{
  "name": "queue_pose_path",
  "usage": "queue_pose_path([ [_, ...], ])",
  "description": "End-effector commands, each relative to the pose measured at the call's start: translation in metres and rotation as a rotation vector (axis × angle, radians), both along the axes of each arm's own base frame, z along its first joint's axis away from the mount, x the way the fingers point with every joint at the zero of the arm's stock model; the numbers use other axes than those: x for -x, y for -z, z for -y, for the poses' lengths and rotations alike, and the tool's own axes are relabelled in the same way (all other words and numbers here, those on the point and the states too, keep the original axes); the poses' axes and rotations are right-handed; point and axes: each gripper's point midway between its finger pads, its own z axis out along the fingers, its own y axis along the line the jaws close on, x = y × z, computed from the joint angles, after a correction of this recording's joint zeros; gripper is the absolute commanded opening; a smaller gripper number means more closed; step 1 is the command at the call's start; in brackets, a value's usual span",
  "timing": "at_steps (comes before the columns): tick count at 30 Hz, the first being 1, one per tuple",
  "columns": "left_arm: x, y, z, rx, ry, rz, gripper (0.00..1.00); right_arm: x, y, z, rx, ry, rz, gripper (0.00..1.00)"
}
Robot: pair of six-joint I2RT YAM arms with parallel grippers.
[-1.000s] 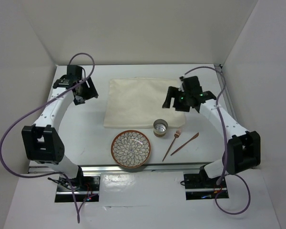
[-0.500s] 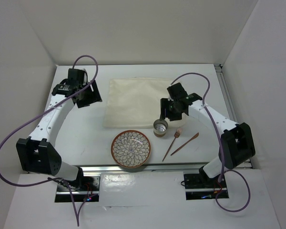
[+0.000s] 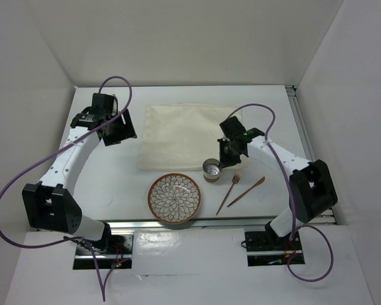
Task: Set the dinner table for one person
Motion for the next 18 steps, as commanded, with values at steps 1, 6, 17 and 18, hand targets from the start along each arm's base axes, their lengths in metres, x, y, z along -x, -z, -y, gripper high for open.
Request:
queue_pose_path([
  [1,-0.002,-0.011,0.005,0.012,0.026,0.035,0.8,-0.015,-0.016,-0.005,0.009,0.009,0.048,0.0],
  [6,-0.004,-0.026,0.005,0.008,0.035,0.071,0.8,-0.052,-0.067,-0.002,0.014,0.023,0.186,0.0],
  [17,0.017,-0.027,0.007,0.005,0.048,0.102,0.92,-0.215,-0.096,0.036,-0.082,0.254,0.226,0.0],
  [18,0.018,-0.025,0.006,-0.003,0.057,0.107,0.92,-0.225,-0.093,0.043,-0.075,0.286,0.225,0.0],
])
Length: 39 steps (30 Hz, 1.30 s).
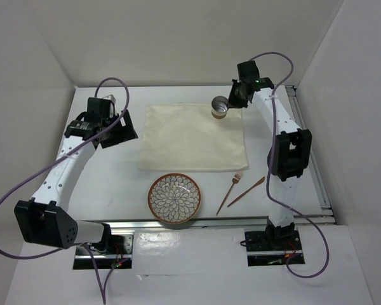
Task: Set the dinner table for one person
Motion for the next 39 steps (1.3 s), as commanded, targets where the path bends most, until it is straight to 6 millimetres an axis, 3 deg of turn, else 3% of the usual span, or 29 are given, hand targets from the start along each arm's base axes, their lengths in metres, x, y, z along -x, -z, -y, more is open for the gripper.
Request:
queue_pose_path([
  [1,0.003,0.0,0.001,-0.014,0.033,0.036,0.92,-0.024,0.013,0.002,-0.02,0.052,-0.043,0.0],
  [2,0.006,0.004,0.004,-0.015,0.042,0.024,0.89,-0.036,0.004,0.009,-0.023,0.081,-0.018,0.0],
  [3,0.007,0.005,0.004,-0.015,0.042,0.032,0.88,-0.046,0.021,0.016,-0.018,0.097,-0.042,0.0],
  [5,0.011,0.013,0.003,-0.016,0.042,0.018,0.86,-0.055,0.029,0.019,-0.031,0.124,-0.048,0.0],
  [9,0.023,0.019,0.019,0.05,0.116,-0.037,0.98,-0.07,0.048,0.037,-0.069,0.165,-0.06,0.0],
  [18,0.054,0.055,0.04,0.164,0.204,-0.147,0.99,-0.072,0.066,0.055,-0.069,0.206,-0.078,0.0],
  [25,0.063,0.057,0.049,0.184,0.23,-0.14,0.99,-0.073,0.074,0.057,-0.11,0.192,-0.091,0.0],
  [28,0.069,0.063,0.053,0.203,0.23,-0.168,0.99,-0.074,0.076,0.053,-0.125,0.18,-0.095,0.21],
  [29,0.071,0.063,0.057,0.209,0.234,-0.172,0.99,-0.074,0.072,0.052,-0.132,0.174,-0.097,0.35],
  [30,0.073,0.067,0.058,0.193,0.238,-0.181,0.99,-0.074,0.066,0.052,-0.133,0.173,-0.086,0.63],
  [32,0.08,0.073,0.058,0.188,0.212,-0.196,0.99,-0.073,0.041,0.054,-0.133,0.177,-0.039,0.78],
  [34,0.088,0.081,0.058,0.184,0.206,-0.218,0.99,-0.072,0.021,0.056,-0.129,0.183,0.001,0.92],
  [35,0.094,0.086,0.059,0.18,0.215,-0.24,0.99,-0.071,0.009,0.059,-0.121,0.192,0.024,0.93],
  [36,0.097,0.085,0.059,0.186,0.208,-0.235,0.99,-0.066,-0.015,0.061,-0.12,0.198,0.064,0.97],
  [38,0.109,0.096,0.061,0.219,0.2,-0.267,0.99,-0.06,-0.033,0.064,-0.109,0.199,0.096,1.0],
  [39,0.113,0.096,0.063,0.234,0.2,-0.257,0.99,-0.052,-0.058,0.067,-0.104,0.197,0.143,1.0],
])
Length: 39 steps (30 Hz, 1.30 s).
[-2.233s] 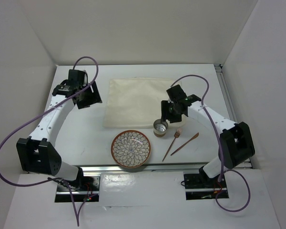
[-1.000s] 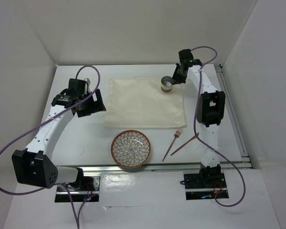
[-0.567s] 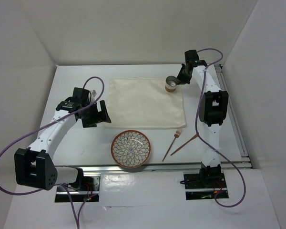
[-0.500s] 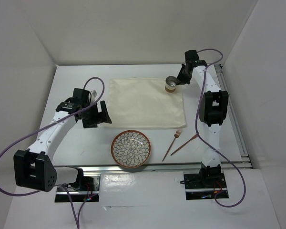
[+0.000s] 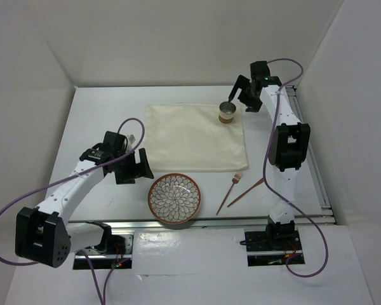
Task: Set the dinner table for one person
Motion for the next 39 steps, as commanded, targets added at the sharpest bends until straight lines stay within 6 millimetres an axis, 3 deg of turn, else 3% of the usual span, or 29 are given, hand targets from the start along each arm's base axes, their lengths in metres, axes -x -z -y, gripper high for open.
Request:
queue_pose_path([
  [1,0.014,0.0,0.008,0.059,-0.018,0.004,0.99,0.015,-0.122,0.012,0.016,0.025,0.245,1.0],
  [3,0.019,0.007,0.012,0.098,-0.034,0.0,0.99,0.033,-0.138,0.015,0.034,0.018,0.276,1.0],
  [8,0.029,0.029,0.016,0.135,-0.073,-0.036,0.93,0.074,-0.148,0.017,0.041,-0.002,0.284,1.0],
  [9,0.032,0.037,0.019,0.155,-0.071,-0.042,0.92,0.084,-0.135,0.018,0.05,-0.01,0.252,1.0],
  [10,0.033,0.039,0.021,0.17,-0.075,-0.045,0.92,0.094,-0.145,0.019,0.048,-0.009,0.273,1.0],
  [13,0.043,0.051,0.028,0.213,-0.065,-0.072,0.84,0.116,-0.141,0.023,0.064,-0.012,0.261,1.0],
  [17,0.038,0.058,0.033,0.245,-0.051,-0.012,0.76,0.136,-0.132,0.025,0.072,-0.02,0.24,1.0],
  [24,0.047,0.073,0.036,0.258,-0.032,-0.038,0.59,0.159,-0.12,0.028,0.081,-0.015,0.209,1.0],
  [30,0.044,0.068,0.043,0.269,-0.014,-0.021,0.43,0.171,-0.116,0.031,0.09,-0.008,0.192,1.0],
  [32,0.044,0.065,0.044,0.255,-0.001,-0.021,0.29,0.172,-0.12,0.033,0.097,-0.001,0.203,1.0],
  [33,0.037,0.059,0.042,0.24,-0.014,0.002,0.07,0.177,-0.118,0.033,0.097,-0.001,0.2,1.0],
  [34,0.042,0.059,0.043,0.23,0.0,-0.016,0.0,0.175,-0.129,0.033,0.094,0.002,0.245,1.0],
  [38,0.039,0.034,0.042,0.222,0.034,0.025,0.0,0.175,-0.13,0.034,0.1,0.009,0.255,0.99],
  [39,0.032,0.016,0.045,0.233,0.065,0.078,0.0,0.176,-0.132,0.036,0.108,0.016,0.253,0.99],
])
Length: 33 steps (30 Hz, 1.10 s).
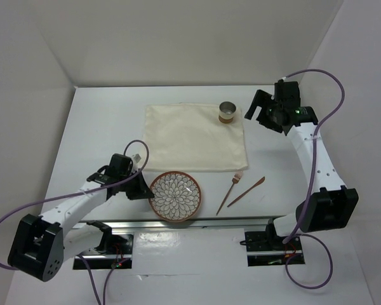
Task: Set the dinner table for one person
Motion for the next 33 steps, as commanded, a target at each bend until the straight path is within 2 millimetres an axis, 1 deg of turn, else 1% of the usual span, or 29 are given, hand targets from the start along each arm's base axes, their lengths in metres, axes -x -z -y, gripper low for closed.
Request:
queue_pose_path([
  [1,-0.019,-0.057,0.011,0.051,0.063,0.146,0.0,0.0,-0.017,0.008,0.025,0.021,0.061,0.99],
  [2,-0.021,-0.065,0.011,0.047,0.074,0.16,0.0,-0.001,-0.017,0.011,0.029,0.044,0.061,0.99],
  [3,-0.026,-0.088,0.012,0.049,0.079,0.197,0.0,-0.001,-0.017,0.011,0.029,0.044,0.061,0.97],
  [4,-0.031,-0.098,0.008,0.026,0.06,0.211,0.0,-0.003,-0.019,0.013,0.033,0.053,0.088,0.97],
  [5,-0.035,-0.109,0.006,0.006,0.052,0.233,0.0,-0.002,-0.028,0.016,0.031,0.063,0.117,0.97],
  [6,-0.045,-0.133,0.003,-0.007,0.03,0.282,0.0,-0.001,-0.023,0.017,0.032,0.062,0.105,0.97],
  [8,-0.057,-0.159,0.002,-0.013,0.005,0.351,0.0,-0.003,-0.025,0.016,0.031,0.063,0.115,0.97],
  [9,-0.064,-0.164,0.004,-0.016,0.011,0.359,0.0,-0.001,-0.023,0.017,0.032,0.062,0.106,0.97],
  [10,-0.079,-0.189,0.005,-0.001,-0.004,0.412,0.0,-0.001,-0.017,0.017,0.034,0.062,0.085,0.97],
  [12,-0.098,-0.197,0.011,0.0,-0.005,0.415,0.0,0.0,-0.013,0.017,0.042,0.056,0.076,0.97],
  [13,-0.116,-0.198,0.018,0.012,-0.006,0.384,0.0,0.001,-0.01,0.015,0.037,0.049,0.066,0.97],
  [14,-0.132,-0.203,0.024,0.029,0.0,0.411,0.0,0.004,-0.001,0.016,0.038,0.048,0.047,0.97],
  [15,-0.144,-0.204,0.028,0.038,-0.009,0.413,0.0,0.007,-0.001,0.014,0.032,0.041,0.046,0.97],
  [16,-0.157,-0.209,0.036,0.07,-0.011,0.422,0.0,0.008,0.004,0.014,0.033,0.041,0.036,0.97],
  [17,-0.174,-0.192,0.042,0.063,-0.01,0.396,0.0,0.012,0.007,0.013,0.027,0.033,0.027,0.97],
  [18,-0.188,-0.193,0.048,0.085,-0.012,0.415,0.0,0.014,0.003,0.013,0.026,0.033,0.039,0.97],
  [19,-0.198,-0.187,0.051,0.082,-0.012,0.405,0.0,0.016,0.009,0.013,0.027,0.033,0.024,0.97],
  [20,-0.212,-0.196,0.056,0.088,-0.012,0.423,0.0,0.018,0.01,0.017,0.035,0.035,0.025,0.97],
  [21,-0.226,-0.173,0.06,0.072,-0.011,0.373,0.0,0.02,0.012,0.017,0.036,0.035,0.011,0.97],
  [22,-0.236,-0.17,0.065,0.08,-0.005,0.378,0.0,0.024,0.011,0.017,0.036,0.035,0.008,0.97],
  [23,-0.246,-0.177,0.072,0.108,0.003,0.387,0.0,0.025,0.015,0.017,0.044,0.028,-0.001,0.97],
  [24,-0.252,-0.17,0.074,0.104,0.003,0.374,0.0,0.03,0.017,0.021,0.044,0.039,-0.012,0.97],
  [25,-0.263,-0.153,0.077,0.102,-0.004,0.346,0.0,0.03,0.017,0.021,0.044,0.039,-0.012,0.97],
  [27,-0.278,-0.153,0.084,0.124,-0.003,0.362,0.0,0.034,0.024,0.024,0.058,0.039,-0.026,0.97],
  [28,-0.284,-0.15,0.087,0.129,-0.009,0.36,0.0,0.034,0.024,0.024,0.058,0.039,-0.027,0.97],
  [29,-0.291,-0.134,0.089,0.121,-0.01,0.332,0.0,0.037,0.031,0.027,0.059,0.047,-0.044,0.97],
  [30,-0.299,-0.139,0.091,0.126,-0.01,0.348,0.0,0.038,0.032,0.027,0.06,0.047,-0.053,0.97],
  [32,-0.304,-0.128,0.093,0.118,-0.01,0.323,0.0,0.043,0.044,0.027,0.061,0.046,-0.083,0.97],
  [33,-0.308,-0.117,0.094,0.112,-0.01,0.306,0.0,0.045,0.048,0.025,0.052,0.036,-0.093,0.97],
])
